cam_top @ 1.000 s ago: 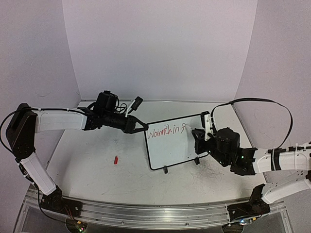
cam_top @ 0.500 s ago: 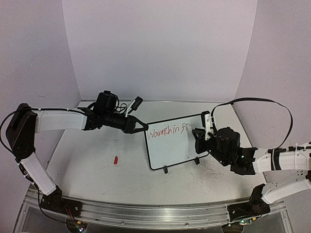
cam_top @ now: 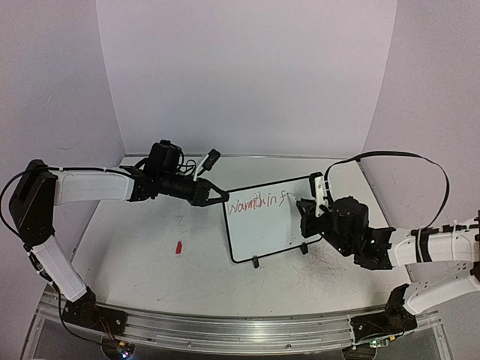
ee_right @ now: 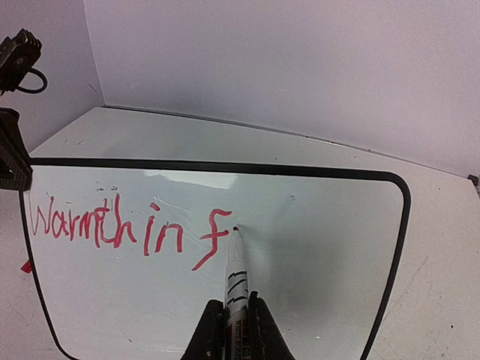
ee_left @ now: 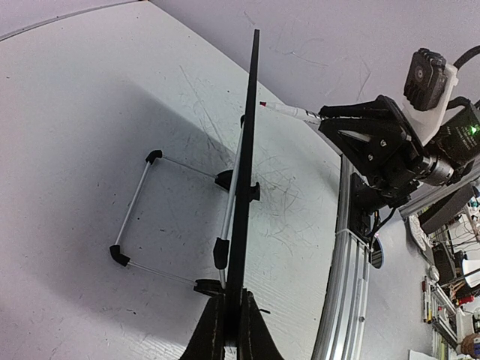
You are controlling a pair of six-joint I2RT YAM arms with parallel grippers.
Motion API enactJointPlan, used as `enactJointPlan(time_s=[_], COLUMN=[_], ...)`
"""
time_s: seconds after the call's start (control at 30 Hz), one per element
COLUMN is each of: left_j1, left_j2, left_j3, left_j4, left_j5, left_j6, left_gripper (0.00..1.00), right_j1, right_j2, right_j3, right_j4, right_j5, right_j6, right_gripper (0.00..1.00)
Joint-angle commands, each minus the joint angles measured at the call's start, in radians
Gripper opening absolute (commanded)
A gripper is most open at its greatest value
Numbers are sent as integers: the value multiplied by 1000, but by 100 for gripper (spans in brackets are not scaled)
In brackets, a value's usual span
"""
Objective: Write a sentence on the whiteboard
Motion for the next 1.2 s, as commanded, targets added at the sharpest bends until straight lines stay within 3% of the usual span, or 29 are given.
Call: enactJointPlan(time_s=[0.0, 1.17], left_j1=[8, 8], left_j2=[-21, -23], left_j3=[6, 6], left_j4=[16, 17], left_j5=[16, 19], left_j6=[9, 9], left_gripper=[0, 0], right_j1=[-2, -1], right_j2=[8, 51], right_j3=[15, 30], right_j4=[6, 0], right_j5=[58, -15], right_j6=[21, 24], right_gripper=[0, 0])
